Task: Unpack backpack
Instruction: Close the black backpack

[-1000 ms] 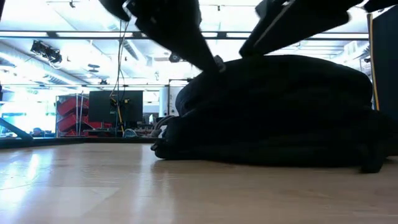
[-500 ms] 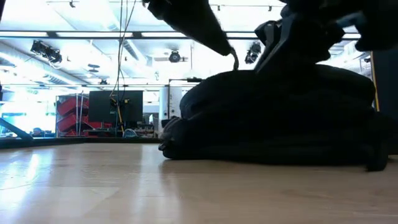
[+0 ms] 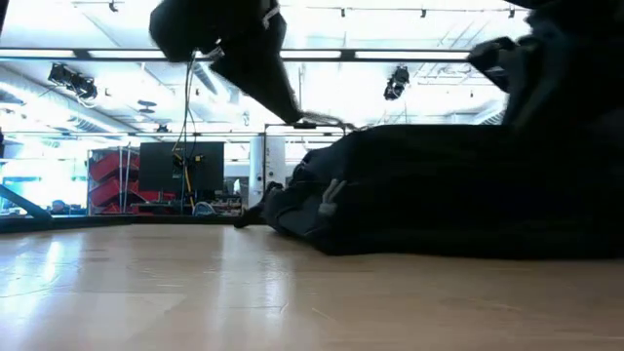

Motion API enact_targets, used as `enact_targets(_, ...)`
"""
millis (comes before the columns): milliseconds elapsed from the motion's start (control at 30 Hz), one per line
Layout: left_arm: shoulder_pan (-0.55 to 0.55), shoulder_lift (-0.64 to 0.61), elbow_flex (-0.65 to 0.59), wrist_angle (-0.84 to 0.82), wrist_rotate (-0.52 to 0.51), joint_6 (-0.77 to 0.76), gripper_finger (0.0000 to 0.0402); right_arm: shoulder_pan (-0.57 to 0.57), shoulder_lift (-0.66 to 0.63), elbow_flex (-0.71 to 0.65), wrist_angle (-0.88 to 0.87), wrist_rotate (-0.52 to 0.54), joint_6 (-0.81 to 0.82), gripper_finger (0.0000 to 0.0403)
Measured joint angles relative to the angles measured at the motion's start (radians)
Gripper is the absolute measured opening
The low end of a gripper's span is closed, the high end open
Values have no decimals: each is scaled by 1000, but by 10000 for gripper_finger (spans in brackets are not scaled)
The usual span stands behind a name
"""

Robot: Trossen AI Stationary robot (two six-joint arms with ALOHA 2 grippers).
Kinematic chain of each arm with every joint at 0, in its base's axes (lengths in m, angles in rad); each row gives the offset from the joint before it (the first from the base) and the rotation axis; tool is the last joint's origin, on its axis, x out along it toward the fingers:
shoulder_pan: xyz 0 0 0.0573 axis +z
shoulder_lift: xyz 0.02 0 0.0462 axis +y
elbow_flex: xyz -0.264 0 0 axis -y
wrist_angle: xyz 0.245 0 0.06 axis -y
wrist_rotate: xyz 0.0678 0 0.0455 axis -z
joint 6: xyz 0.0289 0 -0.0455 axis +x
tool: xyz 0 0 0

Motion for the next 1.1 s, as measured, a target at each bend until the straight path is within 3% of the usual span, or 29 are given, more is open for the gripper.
enact_targets(200,54,-3,-48,-16,-10,-7,0,55,1,-2,-93,-38,104,0)
enact_targets(467,113,-29,-164,102,12,17,0,105,1,-5,-220,-61,237,0)
enact_targets(833,188,-255,-494,505,79,32,0,117,3,-5,-213,-63,247,0)
enact_targets(1100,274,-295,-554,615,14,20,0,114,3,-5,-199,-78,241,0)
